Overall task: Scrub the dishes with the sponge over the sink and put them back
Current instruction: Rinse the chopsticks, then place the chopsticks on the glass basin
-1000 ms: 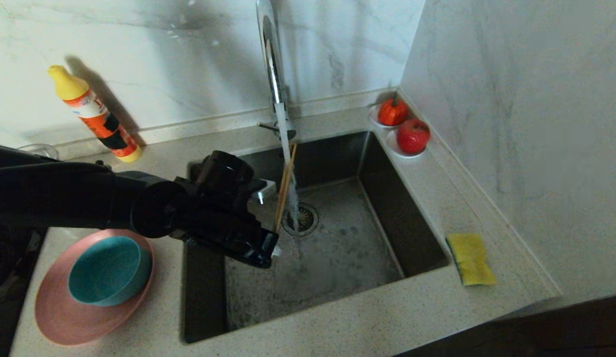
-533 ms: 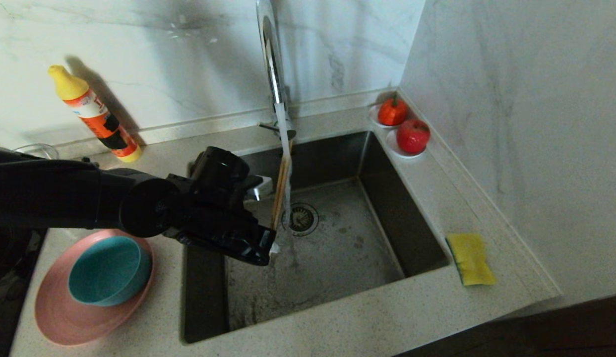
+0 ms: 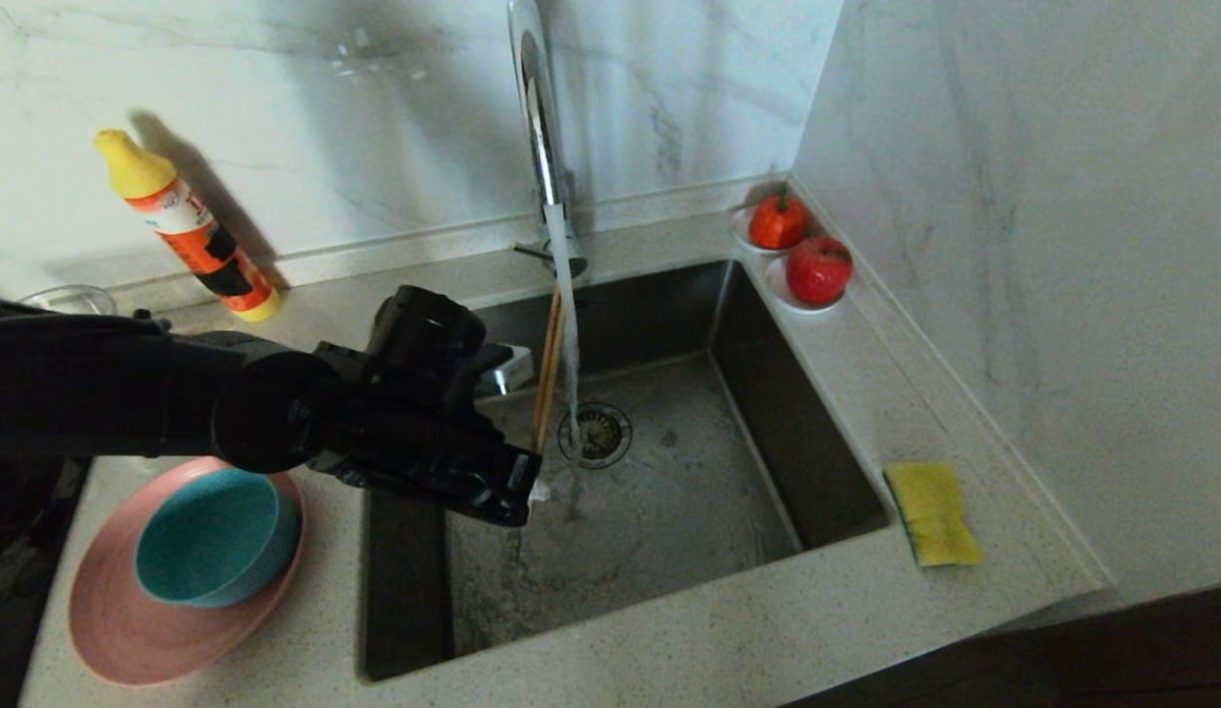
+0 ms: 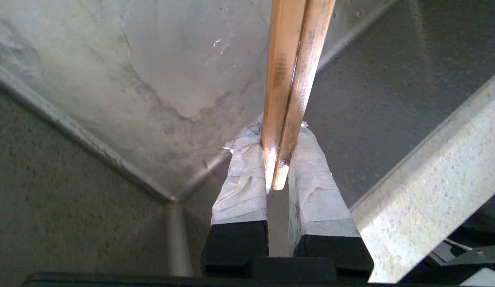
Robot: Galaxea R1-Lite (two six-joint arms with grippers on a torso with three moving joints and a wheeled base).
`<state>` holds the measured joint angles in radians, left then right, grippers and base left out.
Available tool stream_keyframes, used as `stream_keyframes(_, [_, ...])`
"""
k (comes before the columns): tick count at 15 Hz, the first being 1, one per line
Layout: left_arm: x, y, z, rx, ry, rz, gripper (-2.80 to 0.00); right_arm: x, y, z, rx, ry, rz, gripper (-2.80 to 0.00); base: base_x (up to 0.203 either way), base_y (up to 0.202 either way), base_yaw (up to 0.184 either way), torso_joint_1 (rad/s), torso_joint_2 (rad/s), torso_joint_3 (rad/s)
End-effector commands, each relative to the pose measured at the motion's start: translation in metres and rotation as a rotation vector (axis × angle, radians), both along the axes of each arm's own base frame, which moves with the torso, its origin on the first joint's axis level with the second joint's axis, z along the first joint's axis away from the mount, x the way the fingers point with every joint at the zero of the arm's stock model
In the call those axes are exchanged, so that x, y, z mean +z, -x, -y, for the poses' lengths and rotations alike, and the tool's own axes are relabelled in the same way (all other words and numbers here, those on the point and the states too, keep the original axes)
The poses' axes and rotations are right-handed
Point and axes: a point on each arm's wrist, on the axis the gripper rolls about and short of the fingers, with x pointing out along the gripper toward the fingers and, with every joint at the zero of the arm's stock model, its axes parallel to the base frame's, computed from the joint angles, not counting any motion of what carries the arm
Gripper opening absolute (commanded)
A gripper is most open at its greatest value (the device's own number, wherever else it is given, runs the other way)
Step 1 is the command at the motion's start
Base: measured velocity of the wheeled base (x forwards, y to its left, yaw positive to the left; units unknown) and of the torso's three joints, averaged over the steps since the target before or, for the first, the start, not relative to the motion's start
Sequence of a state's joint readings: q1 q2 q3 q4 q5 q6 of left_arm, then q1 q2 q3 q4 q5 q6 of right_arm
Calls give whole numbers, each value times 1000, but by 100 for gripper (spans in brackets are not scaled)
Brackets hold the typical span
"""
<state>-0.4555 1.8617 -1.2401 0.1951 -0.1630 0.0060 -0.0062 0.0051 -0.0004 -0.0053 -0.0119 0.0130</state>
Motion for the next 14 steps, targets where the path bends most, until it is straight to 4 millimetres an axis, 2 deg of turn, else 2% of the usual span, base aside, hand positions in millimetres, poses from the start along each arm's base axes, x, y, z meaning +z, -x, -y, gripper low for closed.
stream_keyframes(1, [9,14,-7,3,10,14,-280,0,0,0,0,1,1,-280,0,0,0,0,0,0])
stream_keyframes(8, [30,68,-38,234,-5,54,-280,0,0,0,0,1,-1,-280,0,0,0,0,0,0])
stream_keyframes(14, [41,104,-61,553,47,116,-280,0,0,0,0,0,0,-280,0,0,0,0,0,0])
